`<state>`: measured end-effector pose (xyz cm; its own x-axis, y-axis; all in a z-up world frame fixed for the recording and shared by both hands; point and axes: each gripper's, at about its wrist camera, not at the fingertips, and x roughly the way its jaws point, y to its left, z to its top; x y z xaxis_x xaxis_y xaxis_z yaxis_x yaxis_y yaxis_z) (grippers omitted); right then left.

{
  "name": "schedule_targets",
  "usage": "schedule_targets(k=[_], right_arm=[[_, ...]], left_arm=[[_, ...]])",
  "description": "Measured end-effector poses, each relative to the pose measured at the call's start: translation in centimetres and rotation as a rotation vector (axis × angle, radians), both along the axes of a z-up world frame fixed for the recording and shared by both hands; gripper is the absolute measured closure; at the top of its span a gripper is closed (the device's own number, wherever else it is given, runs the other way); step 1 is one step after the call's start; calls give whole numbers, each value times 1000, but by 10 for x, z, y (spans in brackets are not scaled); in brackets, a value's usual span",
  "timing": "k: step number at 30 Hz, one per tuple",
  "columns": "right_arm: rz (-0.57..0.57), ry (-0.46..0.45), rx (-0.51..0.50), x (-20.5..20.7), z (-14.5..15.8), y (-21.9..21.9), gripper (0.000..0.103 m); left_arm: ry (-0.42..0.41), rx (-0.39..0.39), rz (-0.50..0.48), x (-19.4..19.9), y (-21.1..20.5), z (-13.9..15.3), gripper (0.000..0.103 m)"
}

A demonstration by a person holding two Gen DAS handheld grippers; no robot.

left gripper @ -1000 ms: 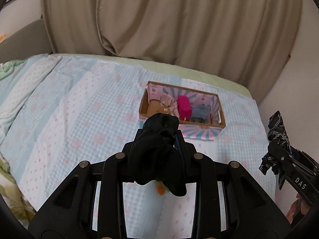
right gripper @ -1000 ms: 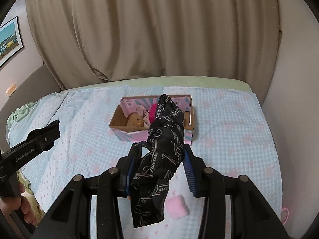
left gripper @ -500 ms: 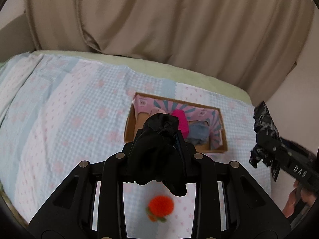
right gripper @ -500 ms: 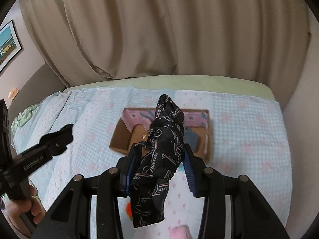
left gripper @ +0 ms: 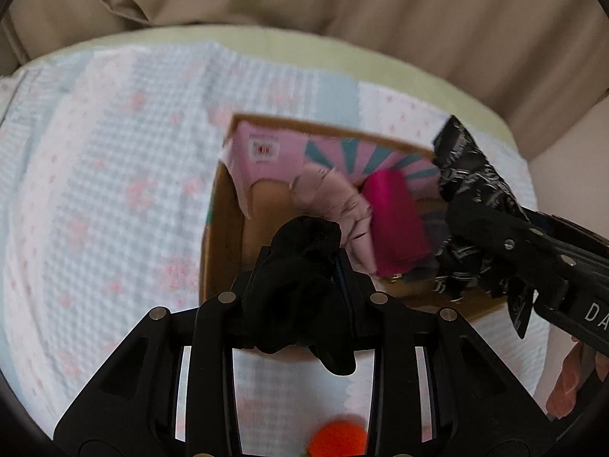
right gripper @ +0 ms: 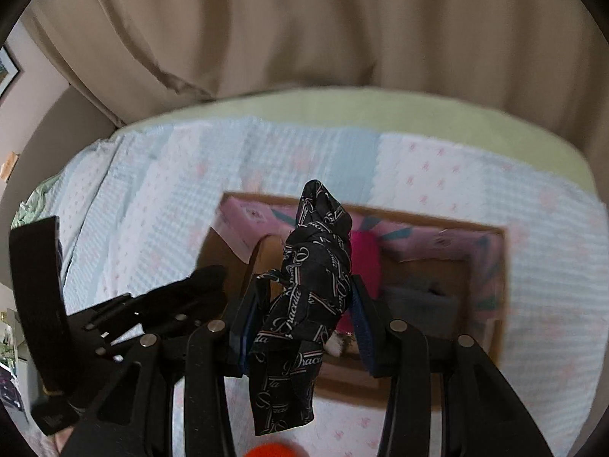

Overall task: Organize soft objects
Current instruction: 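Lower scrunchie and scarf into the box and open both tools, then move both tools back over the orange pompom and pink fuzzy scrunchie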

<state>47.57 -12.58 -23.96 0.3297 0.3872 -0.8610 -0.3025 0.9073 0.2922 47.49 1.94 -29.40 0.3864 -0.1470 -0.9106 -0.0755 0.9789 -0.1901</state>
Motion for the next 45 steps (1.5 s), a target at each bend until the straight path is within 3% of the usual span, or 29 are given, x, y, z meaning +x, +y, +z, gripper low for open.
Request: schedule_targets(k=[6,7,8,10,11,12,13,22,30,41,43,45], right_arm=[[10,110,44,26,-37,15,63],[22,141,64,31,-42,17,63],[37,172,78,36,-47,20,60],[67,214,71,45,-55,27,42],[73,223,50,46,-58,28,36],[73,223,28,48,-60,29,24],[68,218,23,50,-61,27,18],[14,204,17,44,-59,8,17],[-4,172,32,30,-37,0,17],[9,51,30,-22,33,-17,16],[-7,35,58,-39,47,-26,0],[-37,12,87,-59,62,-37,0]], left_arm=[[60,55,-62,14,-4,-31,76],[65,43,-66,14,-3,-34,72],[62,23,-72,13,-2,-34,65],[56,5,-87,13,-3,-36,11],[61,26,-86,13,-4,-36,7],[57,36,-90,13,-5,-36,2],[45,4,-102,11,-5,-35,1],[44,0,-104,0,-6,-30,1],[10,4,-88,-18,0,-1,1],[-67,39,-66,-67,-6,72,1],[-80,45,-59,-84,-7,89,1],[-102,53,-53,-106,-8,108,1]])
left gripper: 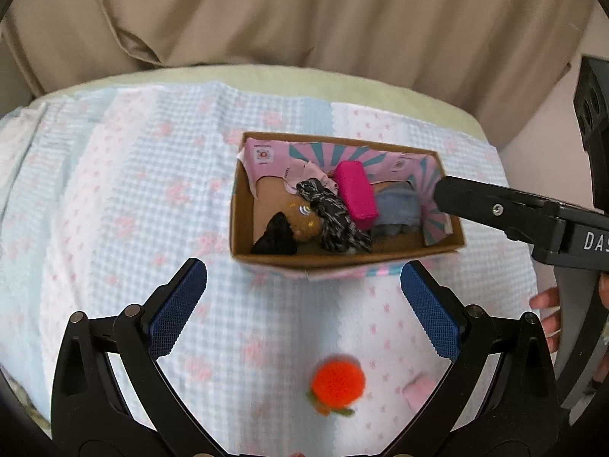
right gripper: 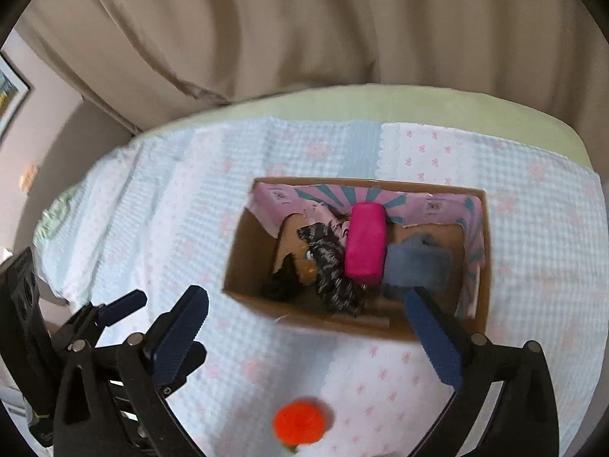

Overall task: Organize soft objects
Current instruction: 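Move both tools back over the orange pompom and pink fuzzy scrunchie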

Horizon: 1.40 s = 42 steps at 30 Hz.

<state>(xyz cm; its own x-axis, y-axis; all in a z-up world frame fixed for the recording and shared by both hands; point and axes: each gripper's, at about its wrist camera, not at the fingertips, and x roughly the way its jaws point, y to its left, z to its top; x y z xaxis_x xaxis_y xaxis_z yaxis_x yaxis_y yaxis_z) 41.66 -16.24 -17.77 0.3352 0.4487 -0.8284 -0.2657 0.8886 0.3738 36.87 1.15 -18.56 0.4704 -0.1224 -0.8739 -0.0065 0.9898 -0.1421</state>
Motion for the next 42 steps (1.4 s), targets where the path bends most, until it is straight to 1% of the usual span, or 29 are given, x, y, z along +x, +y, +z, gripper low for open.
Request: schedule_targets(k=[2,5,11,12,14,17,19,22,25,29,32,34,38,40,42], right_arm=[[-19,-29,-20,-20,14,-8,0],[-27,-95,-64,-59,40,-19,0],[-42,-187,-109,-124,88,-44,0],[-43,-193,-117,-137,96,-49,0],[-42,-200,-111,-156,106,-56,0],[-63,-267,-119,-190,117,-68,0],[-79,-291,-125,-211,118,-74,0],[-112,-301,-148,-235,113,-81,0],[-141,-279,-143,-250,102,-85,0],[-193,-300,-147,-274,89,-89,0],[-218,-306,-164,-285,75,-87,0],[-234,-296,-165,-291,57,-84,0],[-253,-282,-205,-300,27,-76,0],[-281,-265,-208,-303,10,-74,0],[-315,-248,-199,-307,-10,-74,0]], left_arm=[[-18,7,6,-18,-1,15,1],[-49,22,15,-49,-5,38,1],[-123,54,39,-119,-15,80,1],[-130,56,42,-127,-16,84,1],[-148,64,53,-149,-18,94,1],[-172,68,48,-177,-22,103,1],[-184,90,35,-195,-25,105,1],[-203,108,7,-215,-28,103,1],[-224,105,-21,-229,-32,96,1],[-225,92,-53,-234,-37,84,1],[-230,108,-99,-234,-43,70,1],[-210,109,-134,-230,-46,54,1],[-185,66,-167,-225,-44,23,1],[-169,54,-183,-222,-42,4,1],[-164,60,-198,-218,-42,-13,1]])
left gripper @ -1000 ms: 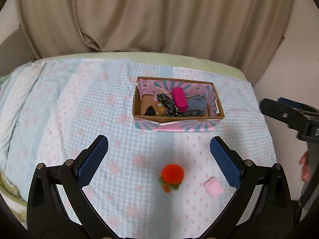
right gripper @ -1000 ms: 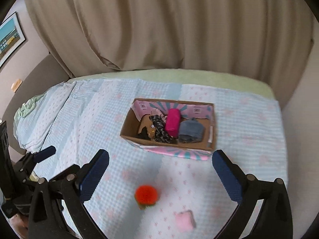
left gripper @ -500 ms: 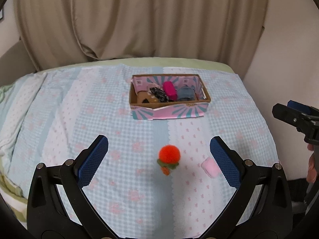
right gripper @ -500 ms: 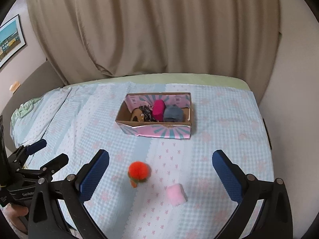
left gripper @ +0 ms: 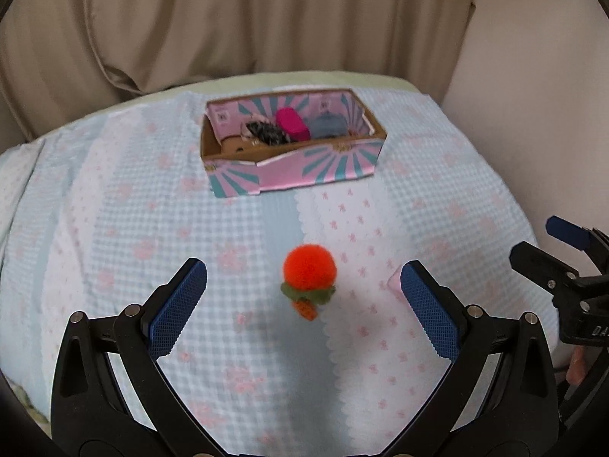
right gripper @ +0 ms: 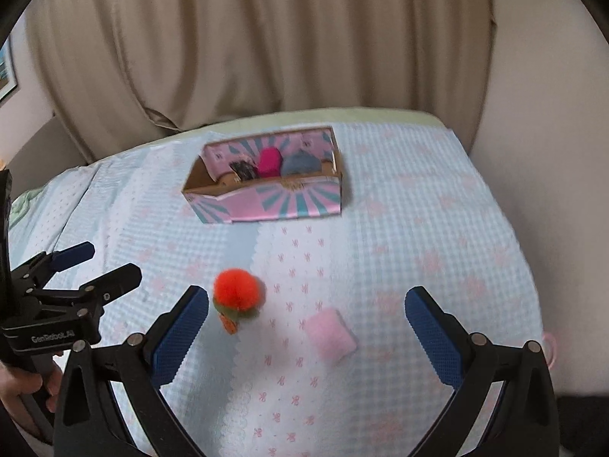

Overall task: Organize soft objects
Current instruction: 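Move both tools back over the orange pompom and pink fuzzy scrunchie, then grasp orange pompom with left tool while right tool grasps pink fuzzy scrunchie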

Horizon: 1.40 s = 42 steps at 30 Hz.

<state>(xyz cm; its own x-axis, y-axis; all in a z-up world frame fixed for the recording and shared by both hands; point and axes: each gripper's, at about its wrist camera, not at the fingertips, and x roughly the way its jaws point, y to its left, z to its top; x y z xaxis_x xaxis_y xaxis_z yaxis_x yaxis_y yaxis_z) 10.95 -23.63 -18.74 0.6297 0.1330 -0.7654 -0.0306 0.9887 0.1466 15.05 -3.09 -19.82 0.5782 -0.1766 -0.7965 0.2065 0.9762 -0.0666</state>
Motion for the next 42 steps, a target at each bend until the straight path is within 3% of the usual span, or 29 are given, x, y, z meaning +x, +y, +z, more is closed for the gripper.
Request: schedule_targets(k=[14,18,26,29,31,34,42], right_arm=[[-259,80,-26,4,-135,6,0],[-338,105,8,13,-164,5,0],[-441,111,32,34,-197,1,1],[-449,121,51,41,-204,0,14],[-448,153,65,46,-211,1,31],[-459,150,64,45,-212,5,37],[-430,136,68,43,-203,4,54]], left_arm=[[44,34,-143,36,-25,-142,2],[47,40,-159,47,-30,-166,3],[62,46,-206,72,-44,-204,19],[53,55,-220,77,-46,-211,33],[57,53,-221,80,-47,-213,50],[75,67,-219,83,-48,-218,59],[70,56,-211,79,-44,-211,62]])
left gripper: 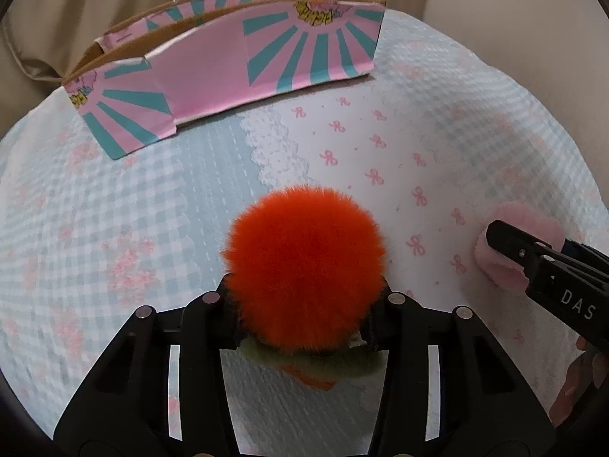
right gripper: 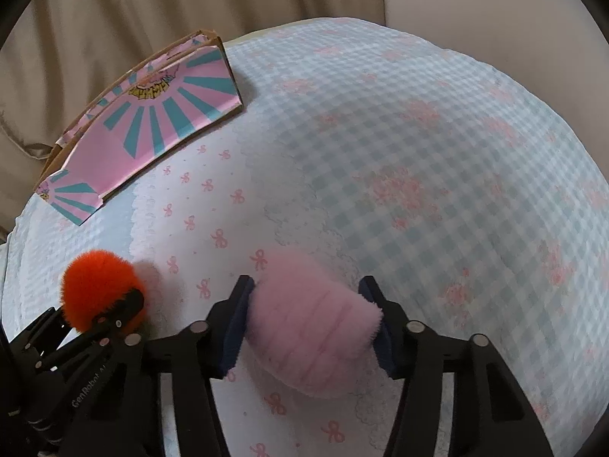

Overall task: Organize soft objects
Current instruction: 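Grasp orange pompom with left tool while right tool grasps pink fuzzy scrunchie, then carry pompom and pink scrunchie toward the striped box with both tools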

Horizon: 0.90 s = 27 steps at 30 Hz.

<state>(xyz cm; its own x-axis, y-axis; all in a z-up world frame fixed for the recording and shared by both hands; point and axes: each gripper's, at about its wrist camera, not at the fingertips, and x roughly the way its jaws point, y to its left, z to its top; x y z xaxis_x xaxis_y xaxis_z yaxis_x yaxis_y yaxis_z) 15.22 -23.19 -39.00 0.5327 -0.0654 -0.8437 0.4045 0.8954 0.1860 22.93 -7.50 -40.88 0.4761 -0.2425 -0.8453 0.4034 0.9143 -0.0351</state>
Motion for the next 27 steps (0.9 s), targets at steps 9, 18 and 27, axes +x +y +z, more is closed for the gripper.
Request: schedule_targets(k=[9,18,27], right_arm=[[5,-35,-7,-6,36,-1,58],[69,-85,-37,-14,134,4,58],[210,-175,-31,2,247,5,58]], left_arm=[[-30,-29,11,-9,0,45,63],[-53,-70,54,-24,6,134,63],[-59,-107,169,-21,18,230,63]])
